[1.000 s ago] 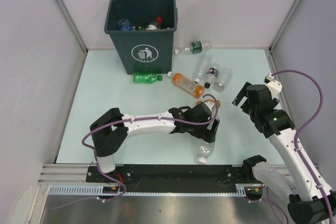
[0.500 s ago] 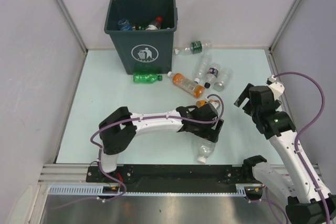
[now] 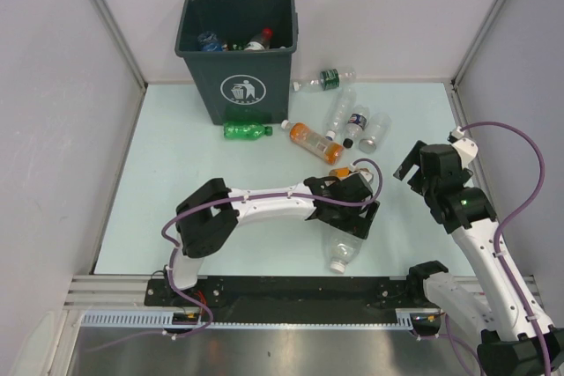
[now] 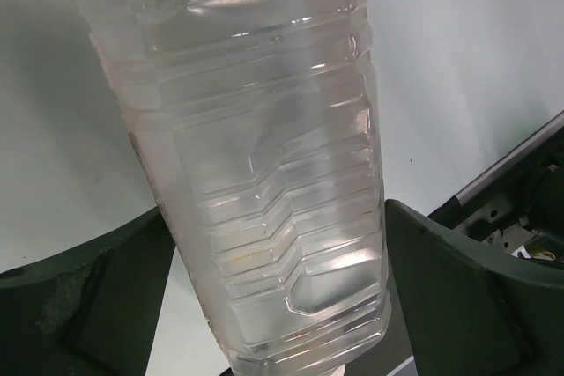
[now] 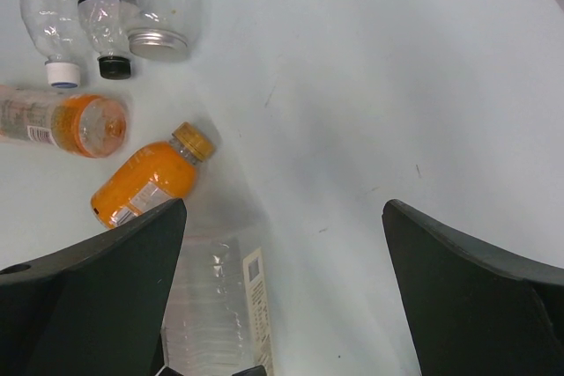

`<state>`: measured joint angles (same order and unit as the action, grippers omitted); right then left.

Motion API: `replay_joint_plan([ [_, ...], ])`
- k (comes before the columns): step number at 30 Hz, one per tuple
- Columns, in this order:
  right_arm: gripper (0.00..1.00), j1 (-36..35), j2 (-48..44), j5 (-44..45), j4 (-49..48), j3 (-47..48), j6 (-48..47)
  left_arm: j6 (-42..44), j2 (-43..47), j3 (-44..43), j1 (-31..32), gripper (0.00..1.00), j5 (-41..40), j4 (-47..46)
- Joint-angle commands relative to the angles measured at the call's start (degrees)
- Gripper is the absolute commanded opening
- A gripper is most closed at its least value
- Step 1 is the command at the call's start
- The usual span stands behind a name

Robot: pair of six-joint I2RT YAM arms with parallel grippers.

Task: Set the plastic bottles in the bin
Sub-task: Pick up the plastic bottle at the center of the board.

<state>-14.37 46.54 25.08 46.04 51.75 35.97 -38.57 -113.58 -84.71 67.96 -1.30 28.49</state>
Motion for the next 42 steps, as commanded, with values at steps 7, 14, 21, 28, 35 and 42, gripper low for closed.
replay_joint_plan([
  [7,1.00,1.10,-2.33,-0.91,-0.34,0.02,-0.90,3.32,-7.18,-6.25,1.99,0.94,-5.90,10.79],
  [14,1.00,1.98,-4.71,-2.14,0.19,0.11,-1.16,2.01,-11.31,-12.50,4.02,0.97,-10.48,17.65],
  [21,1.00,2.42,-8.40,-5.13,1.24,0.02,-1.16,0.07,-9.91,-11.89,4.11,0.81,-13.29,19.23],
  [28,1.00,2.42,-9.54,-4.60,2.39,0.02,-0.46,-0.54,-2.53,-8.20,4.28,0.56,-15.57,18.27],
  [35,0.99,2.59,-9.72,-6.18,3.53,0.02,0.07,-0.99,7.04,-6.70,4.28,0.55,-17.94,19.50],
  [42,0.99,2.59,-10.24,-7.24,4.06,-0.07,-0.46,2.87,17.68,-9.77,2.18,0.56,-22.78,22.48],
])
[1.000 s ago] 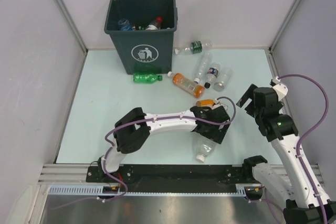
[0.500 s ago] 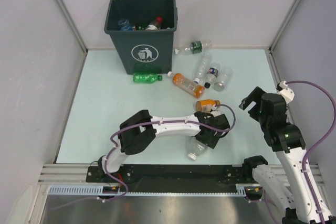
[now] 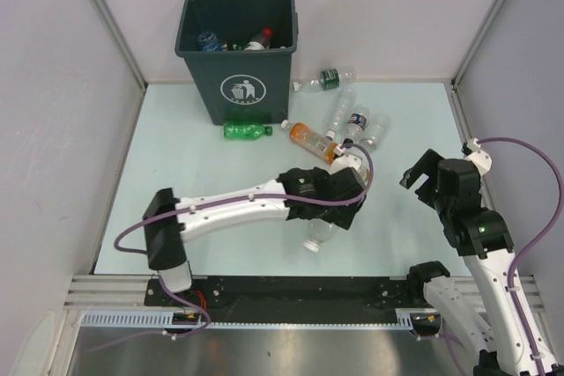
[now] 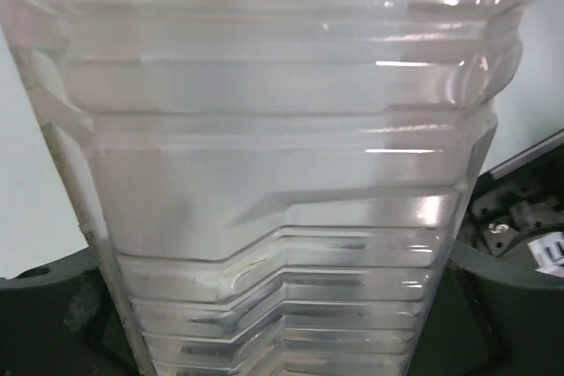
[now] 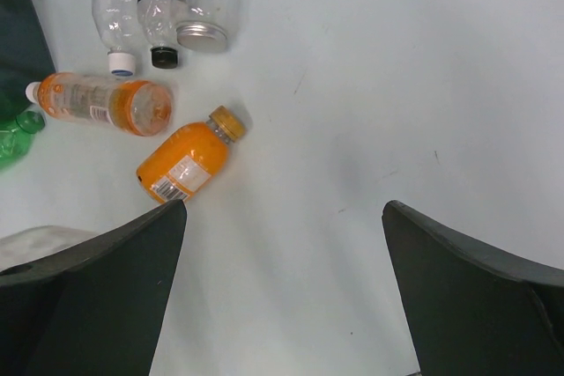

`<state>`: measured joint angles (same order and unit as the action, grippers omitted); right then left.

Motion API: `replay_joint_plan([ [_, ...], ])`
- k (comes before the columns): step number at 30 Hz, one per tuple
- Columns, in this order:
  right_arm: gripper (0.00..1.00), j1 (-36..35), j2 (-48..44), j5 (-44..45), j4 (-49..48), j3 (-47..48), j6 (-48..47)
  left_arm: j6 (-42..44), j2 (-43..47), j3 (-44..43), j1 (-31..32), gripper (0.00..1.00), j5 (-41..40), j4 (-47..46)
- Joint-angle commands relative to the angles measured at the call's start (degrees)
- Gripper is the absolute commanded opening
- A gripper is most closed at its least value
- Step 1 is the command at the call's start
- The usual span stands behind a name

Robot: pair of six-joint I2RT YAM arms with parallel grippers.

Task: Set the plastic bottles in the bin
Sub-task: Pick up the plastic bottle at the center of the board, then place the plastic bottle in the trash bin.

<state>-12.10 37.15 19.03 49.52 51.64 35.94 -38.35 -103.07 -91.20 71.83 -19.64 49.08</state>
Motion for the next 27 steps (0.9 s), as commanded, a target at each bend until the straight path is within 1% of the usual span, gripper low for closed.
replay_joint_plan([
  [1,0.99,0.23,-0.85,-1.18,0.67,0.04,-0.52,4.14,9.96,-3.72,-2.48,0.56,-4.79,1.72],
  [2,0.99,0.23,-0.85,-1.27,0.67,-0.04,-0.61,4.94,11.30,-4.07,-3.36,0.57,-5.06,1.37],
  [3,0.99,0.23,-0.93,-1.27,0.67,-0.05,-0.61,5.82,12.53,-4.77,-5.80,0.57,-4.88,1.02],
  [5,0.99,0.23,-0.76,-1.18,0.49,-0.05,-0.52,8.89,16.40,-5.57,-8.62,0.57,-4.79,-0.64],
  [6,0.99,0.23,-0.59,-1.18,0.41,-0.05,-0.44,10.04,17.80,-6.27,-11.60,0.58,-5.14,-1.35],
  [8,0.98,0.23,-0.15,-0.40,0.06,-0.05,-0.17,13.99,20.78,-7.06,-15.04,0.59,-5.23,-4.16],
  [9,0.98,0.23,-0.06,0.13,-0.21,-0.13,0.26,16.44,21.50,-8.11,-18.80,0.60,-4.71,-5.39],
  [11,0.98,0.32,-0.14,1.53,-1.61,-0.39,0.62,18.65,22.81,-10.47,-22.86,0.61,-3.48,-8.99],
  [12,0.98,0.23,-0.32,1.71,-2.23,-0.57,0.71,20.75,22.91,-11.45,-26.62,0.62,-2.26,-10.31],
  [13,0.98,0.23,-0.32,2.15,-2.75,-0.83,0.88,21.47,22.74,-12.50,-28.48,0.63,-1.81,-11.54],
  [15,0.97,0.15,-0.15,2.33,-4.34,-0.84,0.97,24.35,21.25,-16.02,-33.04,0.64,-0.15,-15.40],
  [17,0.97,0.15,0.29,2.24,-5.56,-0.84,1.41,25.95,19.75,-19.08,-35.52,0.64,0.04,-20.22],
  [18,0.97,0.23,0.47,2.33,-5.92,-0.84,1.58,27.35,17.48,-20.41,-37.88,0.65,0.47,-21.90],
  [19,0.97,0.23,0.65,2.42,-6.27,-0.92,1.76,27.62,16.24,-21.90,-39.21,0.65,1.52,-23.05],
  [20,0.97,0.15,0.91,2.51,-6.97,-1.01,1.85,27.71,14.40,-25.66,-40.44,0.65,1.97,-25.33],
  [22,0.96,0.23,1.52,2.59,-7.68,-1.27,2.02,27.80,8.78,-30.24,-44.13,0.65,2.59,-26.92],
  [23,0.96,0.23,1.79,2.68,-8.20,-1.28,2.03,27.63,7.02,-35.31,-45.28,0.65,2.50,-27.63],
  [24,0.96,0.23,2.22,2.68,-8.30,-1.54,2.11,27.36,5.17,-37.63,-47.38,0.65,2.50,-29.37],
  [25,0.96,0.23,2.40,3.03,-8.30,-1.54,2.20,27.10,1.59,-39.56,-48.36,0.64,2.50,-30.87],
  [26,0.96,0.23,2.67,3.12,-8.56,-1.80,2.29,26.66,0.25,-42.02,-49.32,0.64,2.85,-32.63],
  [27,0.96,0.15,2.84,3.12,-8.91,-2.06,2.38,25.88,-1.16,-42.57,-51.16,0.64,3.37,-36.99],
])
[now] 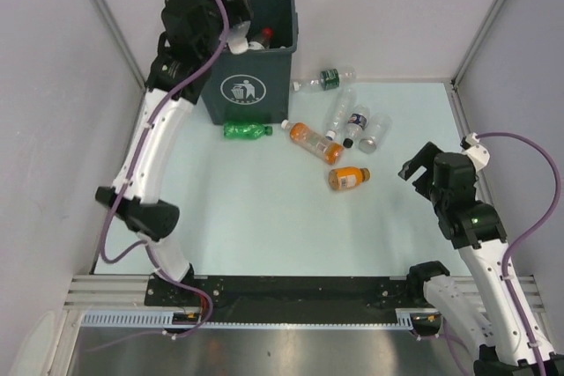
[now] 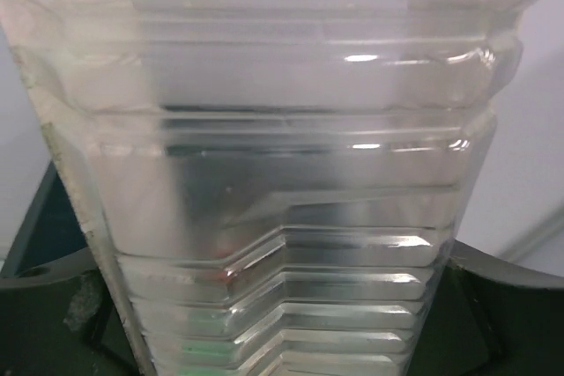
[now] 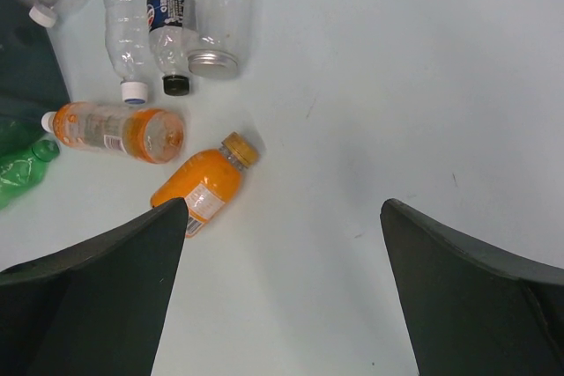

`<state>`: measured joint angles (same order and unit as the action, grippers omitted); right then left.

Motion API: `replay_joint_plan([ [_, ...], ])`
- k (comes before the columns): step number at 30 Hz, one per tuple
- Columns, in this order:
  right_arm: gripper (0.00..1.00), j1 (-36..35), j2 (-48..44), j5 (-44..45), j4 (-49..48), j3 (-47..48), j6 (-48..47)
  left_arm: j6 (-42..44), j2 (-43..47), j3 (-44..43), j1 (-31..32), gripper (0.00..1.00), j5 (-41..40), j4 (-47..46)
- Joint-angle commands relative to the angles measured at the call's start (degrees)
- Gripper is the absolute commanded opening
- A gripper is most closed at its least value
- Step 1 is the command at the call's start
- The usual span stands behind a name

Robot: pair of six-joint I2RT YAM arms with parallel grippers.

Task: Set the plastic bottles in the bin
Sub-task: Place the plastic bottle in the trash bin.

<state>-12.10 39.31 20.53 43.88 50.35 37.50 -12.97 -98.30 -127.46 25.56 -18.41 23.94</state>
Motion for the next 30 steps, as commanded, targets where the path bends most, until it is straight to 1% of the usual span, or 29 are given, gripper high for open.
replay_joint_plan([
  [1,0.96,0.23,0.94,1.79,-3.45,-1.04,0.82,-0.03,-7.68,-6.31,-5.78,0.64,2.50,-14.17],
  [3,0.96,0.23,1.29,1.96,-4.50,-1.57,0.39,-1.00,-9.44,-5.78,-7.71,0.64,3.21,-18.73],
  [4,0.96,0.23,1.90,2.14,-4.85,-1.66,0.21,-1.09,-10.24,-5.70,-8.15,0.65,3.47,-22.50],
  [5,0.96,0.23,2.26,2.23,-5.46,-1.74,0.04,-1.18,-12.24,-5.52,-9.12,0.65,3.56,-23.67],
  [7,0.96,0.23,3.40,1.79,-6.34,-1.92,-0.32,-1.18,-14.19,-5.52,-9.83,0.66,3.82,-29.71],
  [11,0.96,0.23,6.21,1.35,-8.45,-1.92,-0.84,-1.79,-19.11,-5.78,-12.02,0.69,5.40,-36.05],
  [13,0.96,0.23,7.09,1.00,-8.81,-1.92,-1.02,-2.23,-20.52,-6.40,-12.73,0.79,6.20,-37.39],
  [14,0.96,0.23,7.79,0.91,-9.07,-1.83,-1.02,-2.41,-21.22,-7.36,-13.16,0.87,6.11,-37.39],
  [15,0.96,0.23,8.15,0.91,-9.07,-1.83,-1.11,-3.19,-22.36,-7.97,-13.43,0.99,5.94,-37.13],
  [21,0.96,0.32,8.86,0.12,-9.16,-1.92,-1.11,-2.76,-21.76,-8.07,-13.96,1.00,5.76,-36.16],
  [27,0.96,0.23,8.15,-0.76,-8.64,-1.92,-0.76,-2.41,-16.84,-5.17,-13.96,1.00,6.19,-33.79],
  [30,0.96,0.23,7.63,-1.46,-8.20,-1.83,-0.41,-2.23,-13.24,-3.06,-13.96,1.00,6.38,-30.72],
])
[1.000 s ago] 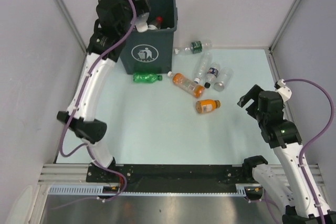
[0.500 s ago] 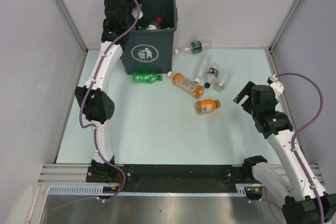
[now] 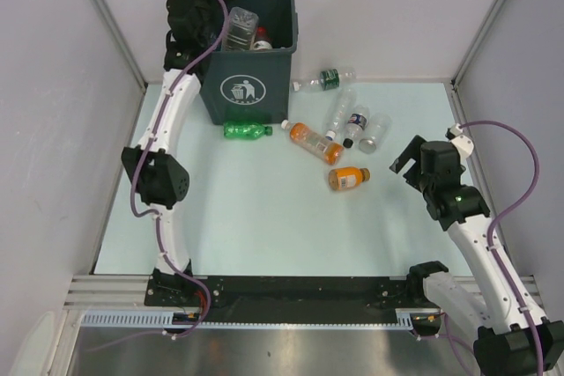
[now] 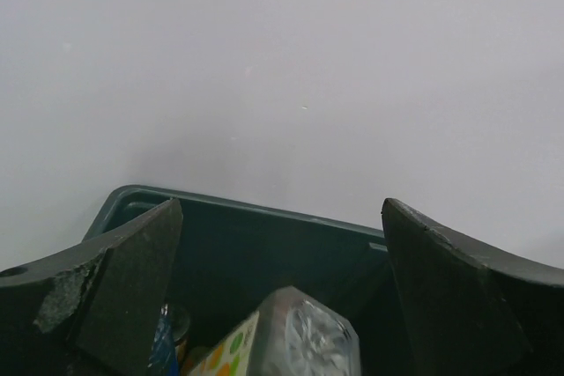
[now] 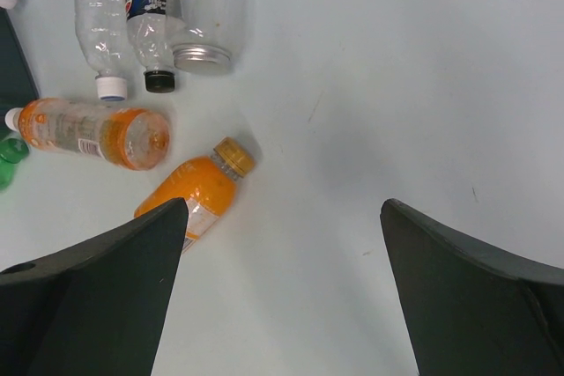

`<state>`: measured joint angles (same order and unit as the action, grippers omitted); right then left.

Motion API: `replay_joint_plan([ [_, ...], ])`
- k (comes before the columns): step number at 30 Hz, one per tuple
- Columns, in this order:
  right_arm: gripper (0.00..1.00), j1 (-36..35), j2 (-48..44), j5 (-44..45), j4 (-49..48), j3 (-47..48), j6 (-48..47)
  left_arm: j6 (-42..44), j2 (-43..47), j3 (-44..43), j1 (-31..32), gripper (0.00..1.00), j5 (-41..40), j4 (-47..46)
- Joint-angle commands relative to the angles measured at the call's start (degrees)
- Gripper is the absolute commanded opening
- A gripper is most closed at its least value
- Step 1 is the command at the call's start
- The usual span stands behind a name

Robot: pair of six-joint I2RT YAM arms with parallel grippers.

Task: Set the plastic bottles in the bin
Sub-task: Place the plastic bottle in the trash bin, then pick up the plastic bottle at the center of the board.

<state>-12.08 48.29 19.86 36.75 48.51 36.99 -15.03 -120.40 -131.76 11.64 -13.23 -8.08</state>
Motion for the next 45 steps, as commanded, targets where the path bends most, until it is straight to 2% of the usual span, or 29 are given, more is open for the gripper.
replay_joint_plan([
  [1,0.96,0.38,-1.53,-1.22,-0.81,0.00,0.10,-0.18,9.91,1.94,-0.04,1.00,1.19,2.18],
  [7,0.97,0.21,-2.94,-2.98,1.56,-0.08,0.27,-2.20,20.80,12.40,-0.04,1.00,2.68,6.93],
  [13,1.00,0.21,-5.75,-4.04,6.13,0.00,0.80,-6.50,30.55,21.36,-0.04,1.00,2.16,19.40],
  [20,1.00,0.30,-10.85,-4.30,11.58,-0.08,1.06,-11.94,45.22,43.48,-0.12,1.00,1.72,21.87],
  [26,1.00,0.21,-13.75,-4.56,12.91,0.00,0.45,-15.91,56.74,56.24,-0.04,1.00,4.62,24.06],
  [35,1.00,0.21,-14.10,-9.22,13.35,0.09,1.59,-20.12,62.65,70.04,-0.04,1.00,5.67,25.48],
  [45,1.00,0.30,-13.84,-6.67,11.41,-0.08,2.12,-25.74,55.37,74.28,-0.04,1.00,7.26,22.32],
])
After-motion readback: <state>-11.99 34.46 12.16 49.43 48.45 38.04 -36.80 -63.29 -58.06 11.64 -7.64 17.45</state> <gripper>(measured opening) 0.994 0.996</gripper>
